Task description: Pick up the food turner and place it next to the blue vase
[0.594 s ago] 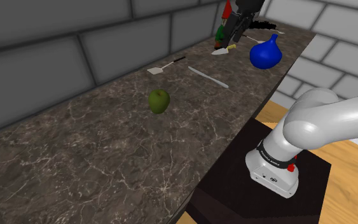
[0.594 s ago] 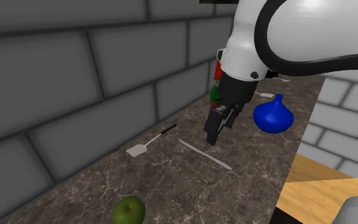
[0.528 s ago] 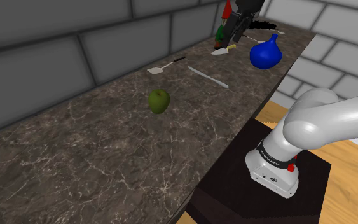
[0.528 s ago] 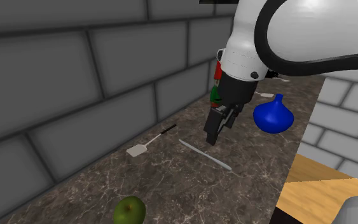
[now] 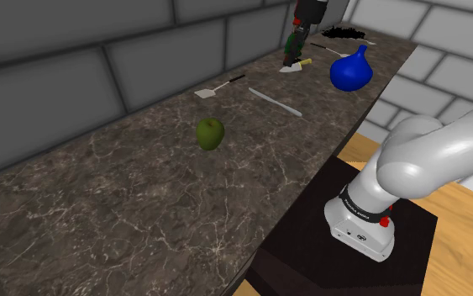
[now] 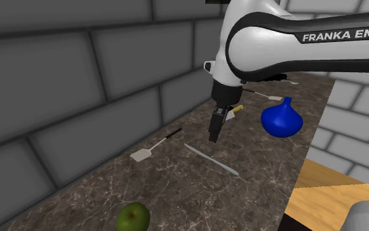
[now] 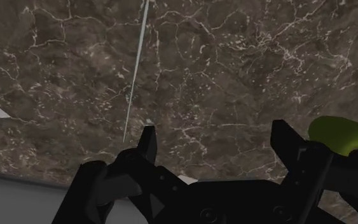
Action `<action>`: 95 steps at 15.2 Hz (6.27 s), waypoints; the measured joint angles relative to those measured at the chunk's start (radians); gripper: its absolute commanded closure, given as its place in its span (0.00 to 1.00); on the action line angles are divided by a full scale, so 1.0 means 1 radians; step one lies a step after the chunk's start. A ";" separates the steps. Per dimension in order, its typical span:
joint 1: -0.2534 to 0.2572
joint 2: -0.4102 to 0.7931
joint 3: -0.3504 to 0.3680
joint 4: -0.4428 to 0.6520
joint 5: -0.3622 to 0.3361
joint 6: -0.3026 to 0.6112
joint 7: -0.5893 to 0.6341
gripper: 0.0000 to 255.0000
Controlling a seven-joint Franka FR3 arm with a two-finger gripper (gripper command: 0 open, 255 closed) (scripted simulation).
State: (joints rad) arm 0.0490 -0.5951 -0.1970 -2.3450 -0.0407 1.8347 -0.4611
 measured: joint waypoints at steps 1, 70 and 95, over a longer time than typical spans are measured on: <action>0.011 0.036 -0.018 0.020 -0.006 0.011 -0.051 0.00; 0.083 1.055 -0.088 0.885 0.104 0.078 -1.263 1.00; 0.051 1.087 -0.093 1.275 0.111 -0.279 -1.273 1.00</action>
State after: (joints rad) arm 0.0999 0.4918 -0.2901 -1.0698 0.0700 1.5562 -1.7336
